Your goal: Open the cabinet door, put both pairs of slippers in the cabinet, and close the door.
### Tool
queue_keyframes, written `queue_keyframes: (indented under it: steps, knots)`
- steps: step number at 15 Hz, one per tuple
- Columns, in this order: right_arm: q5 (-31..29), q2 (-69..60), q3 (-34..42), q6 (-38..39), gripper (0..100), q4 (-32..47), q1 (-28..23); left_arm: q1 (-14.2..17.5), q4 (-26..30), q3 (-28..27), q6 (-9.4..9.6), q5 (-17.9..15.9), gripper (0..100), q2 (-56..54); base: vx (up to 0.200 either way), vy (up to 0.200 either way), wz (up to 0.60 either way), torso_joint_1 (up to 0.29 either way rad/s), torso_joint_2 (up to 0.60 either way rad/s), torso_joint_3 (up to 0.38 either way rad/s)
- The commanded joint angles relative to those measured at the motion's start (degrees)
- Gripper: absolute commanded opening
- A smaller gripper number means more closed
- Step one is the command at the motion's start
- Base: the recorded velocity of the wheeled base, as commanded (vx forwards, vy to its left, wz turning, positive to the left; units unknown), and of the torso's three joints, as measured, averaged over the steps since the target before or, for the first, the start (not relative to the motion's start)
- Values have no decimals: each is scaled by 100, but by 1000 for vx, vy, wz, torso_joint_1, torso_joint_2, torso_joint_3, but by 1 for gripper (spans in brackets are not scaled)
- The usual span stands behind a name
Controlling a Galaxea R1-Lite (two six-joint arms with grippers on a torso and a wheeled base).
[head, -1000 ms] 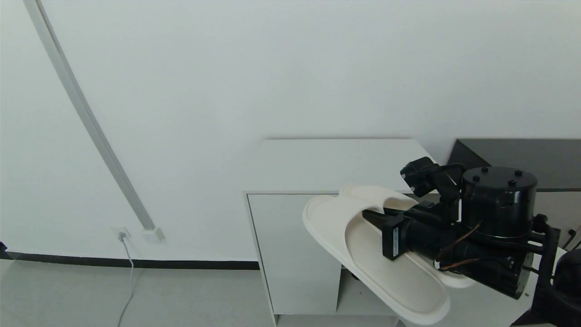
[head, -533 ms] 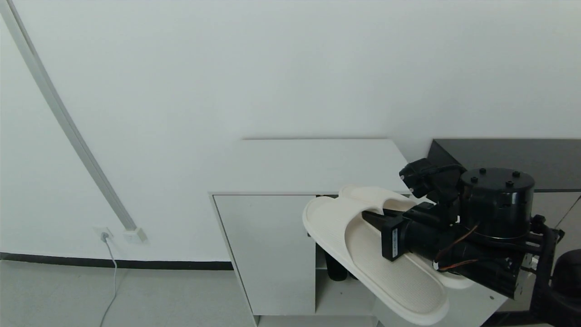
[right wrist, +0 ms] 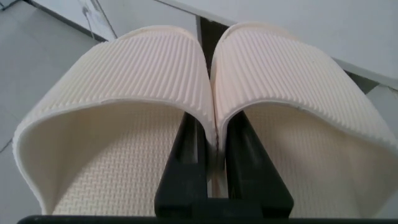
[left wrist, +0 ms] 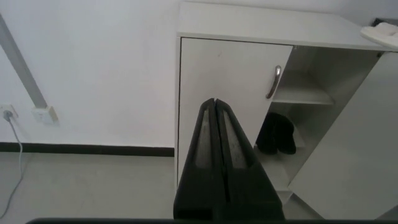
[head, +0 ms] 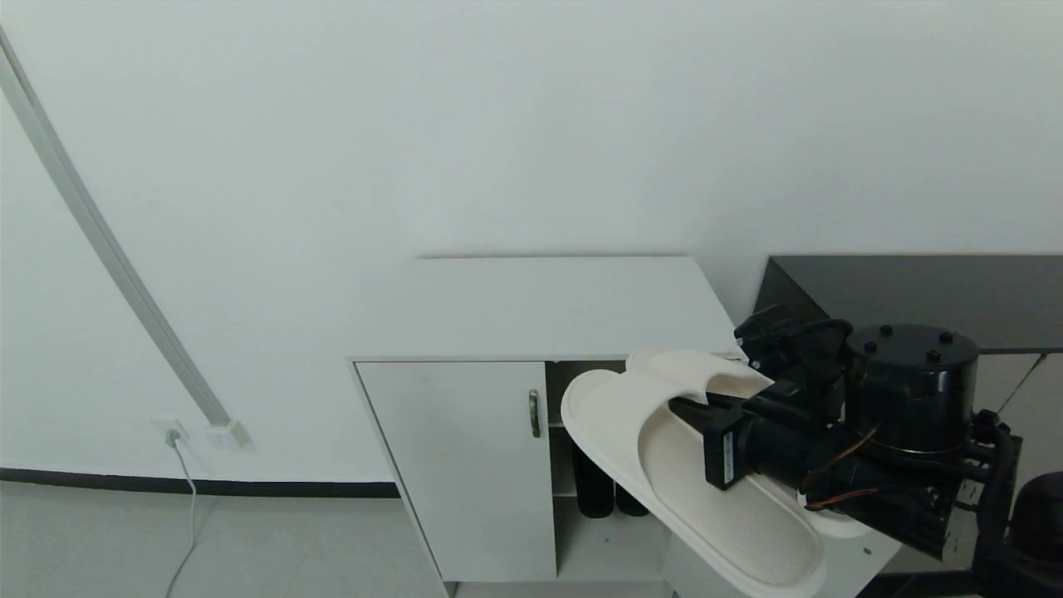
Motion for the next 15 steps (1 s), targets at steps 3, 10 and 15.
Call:
queue_keyframes:
  steps: [3, 10, 15]
  knots:
    - [3, 43, 27, -3, 0, -12, 15, -8, -1, 1, -6, -2, 0, -1, 0, 0, 0, 0, 0, 0]
    - [-6, 122, 27, -11, 0, -12, 15, 1, -1, 1, -6, 6, 0, 8, 0, 0, 0, 0, 0, 0]
    - [3, 122, 36, -11, 0, -20, 23, -8, -1, 1, -6, -2, 0, 8, 0, 0, 0, -163, 385, 213]
